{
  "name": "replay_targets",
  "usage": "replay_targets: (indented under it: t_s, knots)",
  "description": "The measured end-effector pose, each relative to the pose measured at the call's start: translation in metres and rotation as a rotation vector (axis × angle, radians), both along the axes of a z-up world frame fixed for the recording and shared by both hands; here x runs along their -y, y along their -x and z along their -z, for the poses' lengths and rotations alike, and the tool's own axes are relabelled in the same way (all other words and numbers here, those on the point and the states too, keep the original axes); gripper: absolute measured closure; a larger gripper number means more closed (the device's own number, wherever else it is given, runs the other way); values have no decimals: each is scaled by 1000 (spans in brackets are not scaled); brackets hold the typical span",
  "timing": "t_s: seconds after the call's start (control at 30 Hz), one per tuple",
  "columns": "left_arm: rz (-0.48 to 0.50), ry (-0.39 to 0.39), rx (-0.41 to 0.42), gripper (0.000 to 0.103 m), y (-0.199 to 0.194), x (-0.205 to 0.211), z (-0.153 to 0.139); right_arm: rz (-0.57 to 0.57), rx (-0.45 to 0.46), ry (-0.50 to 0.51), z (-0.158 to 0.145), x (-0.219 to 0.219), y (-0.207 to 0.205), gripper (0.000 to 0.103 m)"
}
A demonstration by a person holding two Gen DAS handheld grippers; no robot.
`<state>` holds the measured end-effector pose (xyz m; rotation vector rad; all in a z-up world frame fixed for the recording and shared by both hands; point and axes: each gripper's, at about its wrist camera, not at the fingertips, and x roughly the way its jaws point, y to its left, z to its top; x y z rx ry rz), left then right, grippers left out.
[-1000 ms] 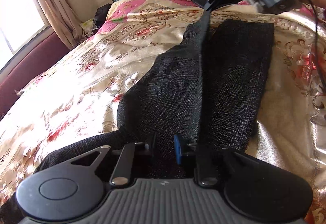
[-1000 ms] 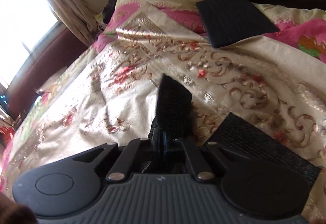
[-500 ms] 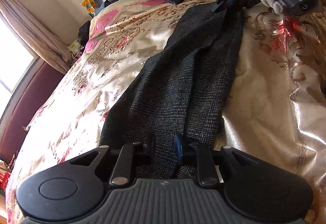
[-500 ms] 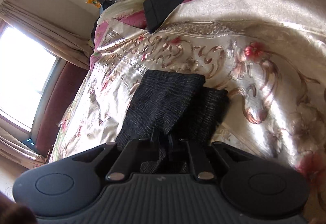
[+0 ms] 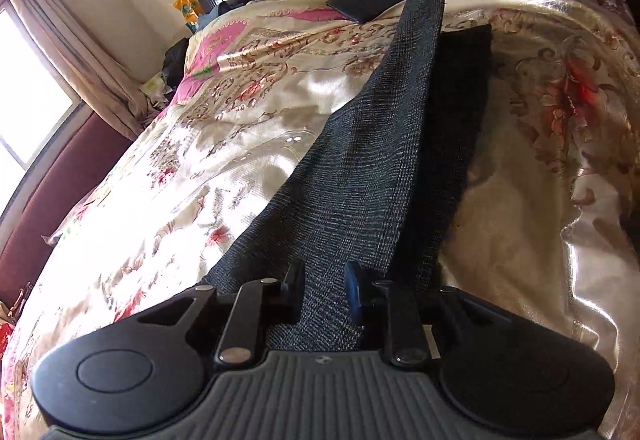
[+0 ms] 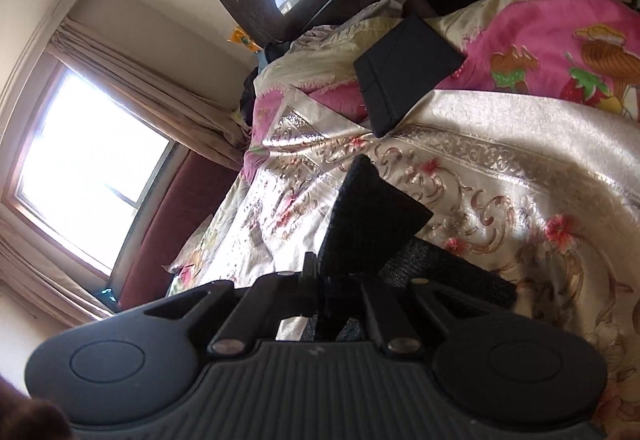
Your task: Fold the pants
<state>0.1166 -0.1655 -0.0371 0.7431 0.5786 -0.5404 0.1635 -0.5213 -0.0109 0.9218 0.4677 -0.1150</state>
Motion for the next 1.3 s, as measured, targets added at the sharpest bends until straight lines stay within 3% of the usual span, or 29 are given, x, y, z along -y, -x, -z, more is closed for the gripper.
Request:
replay_targets:
  t_s: [0.07,0.13,0.27,0.47,0.53,0.63,0.7,0.73,0.87,0.93,1.0,1.03,1.1,1.17,1.3]
  knots:
    - [6,-34,-7,64,3,2,10,-20,-119,45,21,-1,-10,98]
    - [11,-50,1,65,8,3,15,-24,-171,3,44,-1,-6,96]
    - [25,-52,-4,67,10,1,14,-6,-156,-30,60,3,10,96]
    - [23,-53,-5,67,9,2,17,-8,-113,9,53,7,19,91]
    - [26,-61,-1,67,9,2,18,-13,-128,17,53,7,16,91]
    - [30,-65,-5,67,8,3,17,-17,-129,-51,56,13,4,86]
    - [33,-66,-10,67,7,3,16,-9,-137,-37,49,13,-9,91]
    - [35,-68,-11,67,6,3,16,-13,-128,-33,40,12,-15,98]
    - [37,-68,-12,66,5,2,15,-99,124,-50,-18,2,-18,98]
    - [33,-69,-5,66,5,2,16,-111,172,-37,-29,1,-17,98]
    - [25,-63,-12,66,4,2,18,-93,55,21,-13,0,-26,98]
    - [21,-59,-12,66,4,2,18,-80,-56,32,7,3,-32,98]
    - [16,-55,-8,66,4,1,19,-70,-179,36,42,5,-34,98]
    - [15,-55,-8,66,5,1,19,-60,-200,12,62,6,-28,98]
    - [22,-56,-14,66,4,0,19,-58,-180,-9,64,8,-23,98]
